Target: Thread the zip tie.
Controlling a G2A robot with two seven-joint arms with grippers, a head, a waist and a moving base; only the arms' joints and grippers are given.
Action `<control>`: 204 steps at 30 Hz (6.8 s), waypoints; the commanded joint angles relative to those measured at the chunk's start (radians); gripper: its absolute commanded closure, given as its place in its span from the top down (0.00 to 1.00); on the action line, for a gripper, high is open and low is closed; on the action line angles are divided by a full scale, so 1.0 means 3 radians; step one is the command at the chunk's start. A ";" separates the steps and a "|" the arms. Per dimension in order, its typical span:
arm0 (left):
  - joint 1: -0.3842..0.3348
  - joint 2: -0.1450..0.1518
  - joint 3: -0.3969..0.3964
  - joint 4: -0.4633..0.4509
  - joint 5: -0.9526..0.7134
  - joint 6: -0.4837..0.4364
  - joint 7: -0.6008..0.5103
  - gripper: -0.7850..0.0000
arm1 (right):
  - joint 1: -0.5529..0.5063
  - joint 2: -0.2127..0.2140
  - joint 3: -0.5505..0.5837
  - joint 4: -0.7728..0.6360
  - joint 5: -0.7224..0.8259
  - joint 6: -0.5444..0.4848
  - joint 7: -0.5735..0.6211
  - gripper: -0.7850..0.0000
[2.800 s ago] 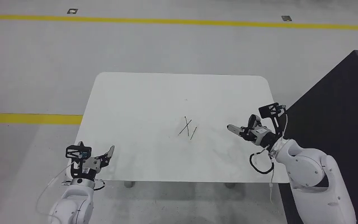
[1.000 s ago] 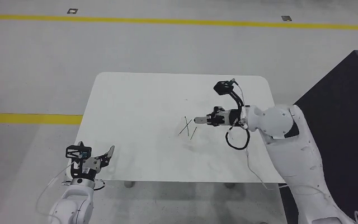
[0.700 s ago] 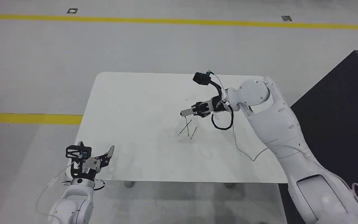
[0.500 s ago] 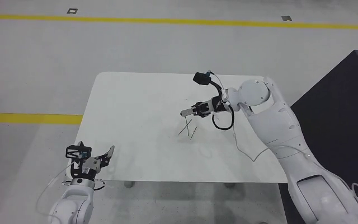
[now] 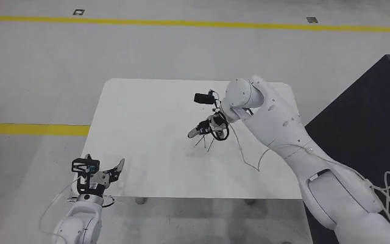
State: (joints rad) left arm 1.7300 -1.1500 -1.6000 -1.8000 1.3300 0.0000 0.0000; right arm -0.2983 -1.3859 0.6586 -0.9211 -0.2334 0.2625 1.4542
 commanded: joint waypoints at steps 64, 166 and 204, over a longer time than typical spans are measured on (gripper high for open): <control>0.0000 0.0000 0.0000 0.0000 0.0000 0.0000 0.0000 1.00 | 0.0465 -0.1242 -0.0837 0.2283 -0.0524 -0.0627 -0.0754 0.39; 0.0000 0.0000 0.0000 0.0000 0.0000 0.0000 0.0000 1.00 | 0.0228 -0.1431 -0.0924 0.1629 -0.1937 0.0933 -0.0588 0.31; 0.0000 0.0000 0.0000 0.0000 0.0000 0.0000 0.0000 1.00 | 0.0313 -0.1681 -0.0682 0.2357 -0.1873 0.0320 -0.0831 0.32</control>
State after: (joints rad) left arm 1.7300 -1.1500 -1.6000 -1.8000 1.3300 0.0000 0.0000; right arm -0.2051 -1.8885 0.4529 -0.2187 -0.7945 0.3592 1.2068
